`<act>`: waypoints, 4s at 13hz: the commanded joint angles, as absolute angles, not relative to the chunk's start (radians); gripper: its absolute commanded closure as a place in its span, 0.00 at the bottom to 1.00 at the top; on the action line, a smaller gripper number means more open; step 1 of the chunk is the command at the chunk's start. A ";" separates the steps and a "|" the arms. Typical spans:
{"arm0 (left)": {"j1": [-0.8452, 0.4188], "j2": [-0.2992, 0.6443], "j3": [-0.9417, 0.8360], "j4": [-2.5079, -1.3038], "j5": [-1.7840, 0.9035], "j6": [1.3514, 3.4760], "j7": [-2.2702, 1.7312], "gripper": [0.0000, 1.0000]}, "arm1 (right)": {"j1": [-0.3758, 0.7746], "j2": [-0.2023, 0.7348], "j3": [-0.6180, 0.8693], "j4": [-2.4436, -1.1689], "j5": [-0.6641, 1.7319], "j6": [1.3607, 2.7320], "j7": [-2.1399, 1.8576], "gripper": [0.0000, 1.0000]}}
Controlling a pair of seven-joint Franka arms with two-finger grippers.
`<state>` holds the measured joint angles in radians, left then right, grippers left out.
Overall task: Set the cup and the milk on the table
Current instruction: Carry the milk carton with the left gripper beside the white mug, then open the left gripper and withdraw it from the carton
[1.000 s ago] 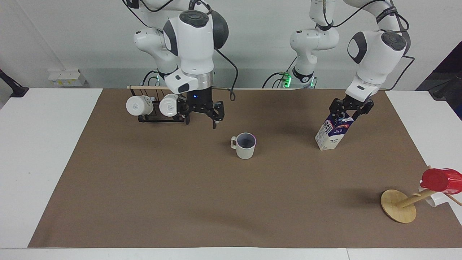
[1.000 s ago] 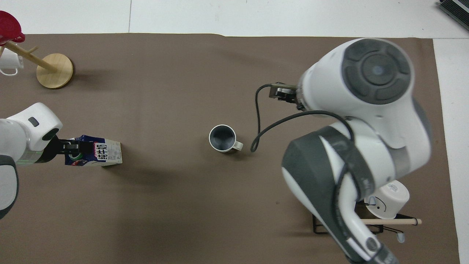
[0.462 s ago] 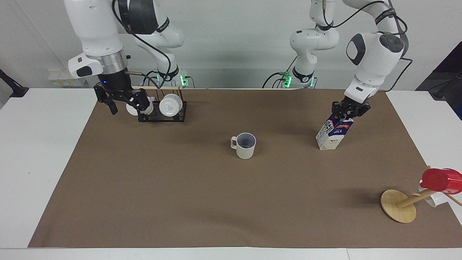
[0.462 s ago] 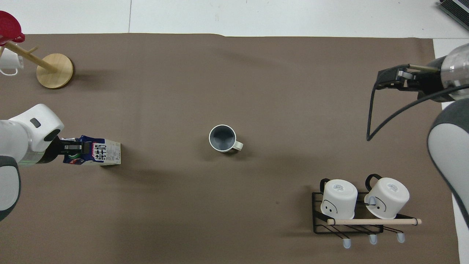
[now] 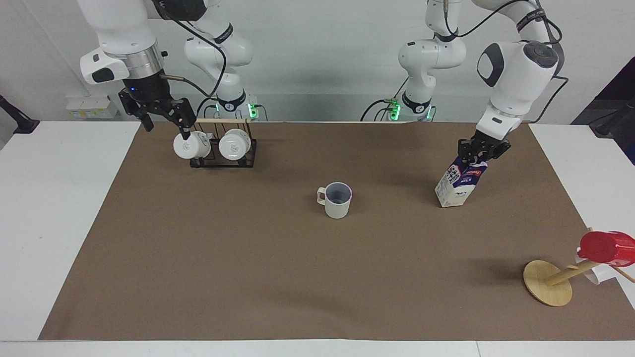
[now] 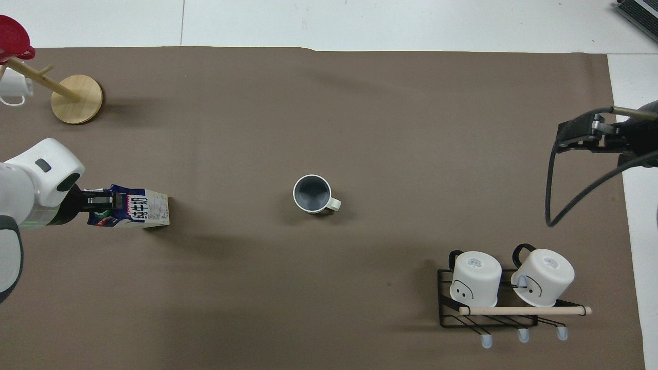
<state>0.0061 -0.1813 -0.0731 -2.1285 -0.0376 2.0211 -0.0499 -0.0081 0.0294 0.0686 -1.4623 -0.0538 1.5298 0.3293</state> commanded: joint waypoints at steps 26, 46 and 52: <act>-0.384 0.012 -0.072 -1.936 0.044 2.008 -0.546 0.00 | -0.020 -0.006 0.071 -1.465 -0.006 1.467 0.313 0.00; -0.077 -0.143 -0.049 -1.703 0.017 1.503 -0.063 0.00 | -0.025 -0.006 0.066 -1.465 -0.005 1.471 0.308 0.00; -0.075 -0.143 -0.046 -1.703 -0.026 1.494 -0.063 0.00 | -0.025 -0.006 0.066 -1.468 -0.005 1.471 0.308 0.00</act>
